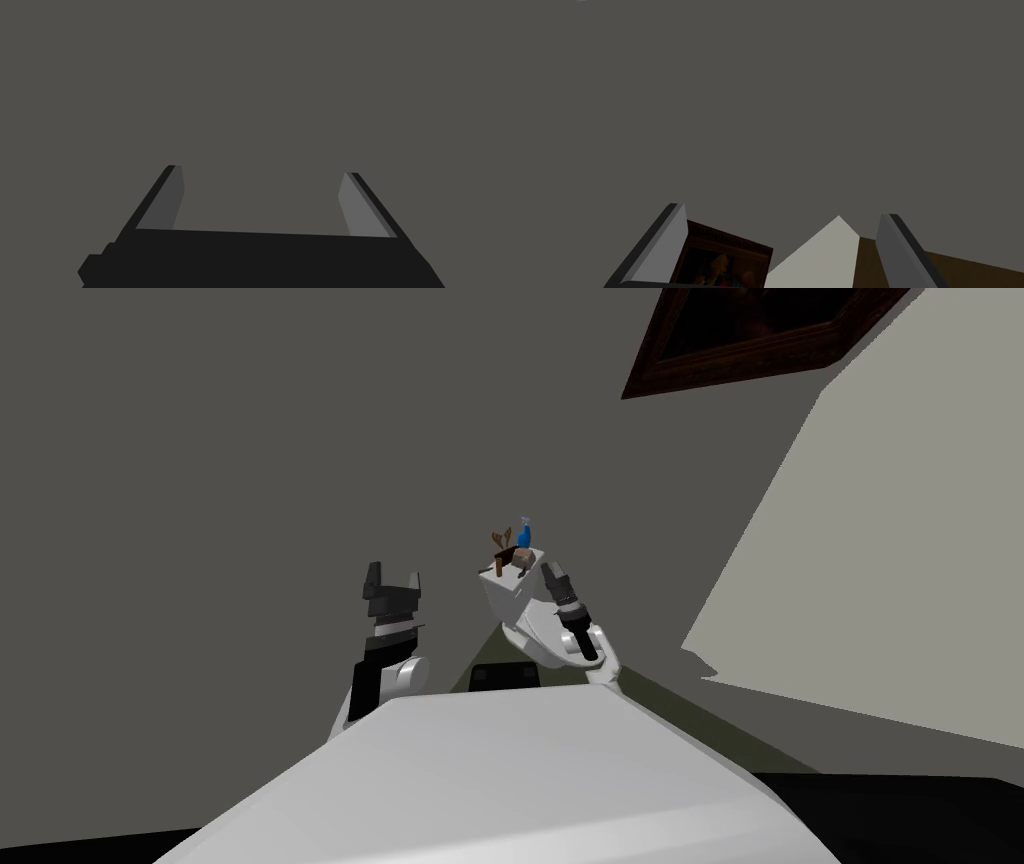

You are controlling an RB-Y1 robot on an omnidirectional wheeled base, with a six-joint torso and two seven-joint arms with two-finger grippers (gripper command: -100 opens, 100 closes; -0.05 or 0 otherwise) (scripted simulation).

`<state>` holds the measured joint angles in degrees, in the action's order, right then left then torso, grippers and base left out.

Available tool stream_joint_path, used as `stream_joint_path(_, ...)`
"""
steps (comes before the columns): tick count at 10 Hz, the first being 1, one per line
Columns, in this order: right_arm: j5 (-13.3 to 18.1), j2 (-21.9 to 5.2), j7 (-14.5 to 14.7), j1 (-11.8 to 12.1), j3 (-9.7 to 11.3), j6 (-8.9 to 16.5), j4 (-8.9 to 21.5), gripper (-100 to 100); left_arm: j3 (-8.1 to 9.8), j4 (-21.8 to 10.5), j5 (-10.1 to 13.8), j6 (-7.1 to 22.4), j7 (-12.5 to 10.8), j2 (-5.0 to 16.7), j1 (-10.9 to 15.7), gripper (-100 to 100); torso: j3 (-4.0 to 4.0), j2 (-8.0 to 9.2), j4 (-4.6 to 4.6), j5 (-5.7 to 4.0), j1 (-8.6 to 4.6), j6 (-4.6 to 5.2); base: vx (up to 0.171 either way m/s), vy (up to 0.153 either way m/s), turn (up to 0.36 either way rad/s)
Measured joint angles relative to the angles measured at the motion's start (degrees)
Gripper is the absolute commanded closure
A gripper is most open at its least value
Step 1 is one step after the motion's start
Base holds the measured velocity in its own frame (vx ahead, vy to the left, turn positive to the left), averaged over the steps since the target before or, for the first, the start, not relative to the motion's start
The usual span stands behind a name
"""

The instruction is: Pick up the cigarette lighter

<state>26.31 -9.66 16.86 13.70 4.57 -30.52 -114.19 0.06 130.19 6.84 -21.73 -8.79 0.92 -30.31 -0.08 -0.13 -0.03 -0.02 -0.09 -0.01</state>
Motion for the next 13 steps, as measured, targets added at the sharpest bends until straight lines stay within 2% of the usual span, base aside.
stream_joint_path(3, 4.9, -0.5, 3.6, -3.2, 1.1, -1.6, 4.2, -100, 0.0, 0.0, 0.0, 0.0, 0.0, 0.0, 0.0, 0, -0.03, -0.04, -0.01, 0.0, 0.01, -0.01, 0.048, -0.012, -0.166)
stream_joint_path(5, 8.4, -1.4, 6.1, -6.7, 1.8, -2.8, 7.9, -100, 0.0, 0.0, 0.0, 0.0, 0.0, 0.0, 0.0, 0, -0.03, -0.05, -0.01, 0.0, -0.02, 0.03, 0.044, -0.008, -0.193)
stream_joint_path(7, 11.6, -2.0, 8.1, -8.3, 2.5, -3.9, 10.2, -100, 0.0, 0.0, 0.0, 0.0, 0.0, 0.0, 0.0, 0, -0.01, -0.01, 0.0, 0.01, 0.02, 0.01, 0.035, -0.001, -0.105)
stream_joint_path(13, 19.5, -3.5, 13.8, -15.4, 4.6, -7.3, 18.1, -100, 0.0, 0.0, 0.0, 0.0, 0.0, 0.0, 0.0, 0, 0.02, 0.03, 0.01, 0.02, 0.07, 0.0, 0.032, 0.01, -0.135)
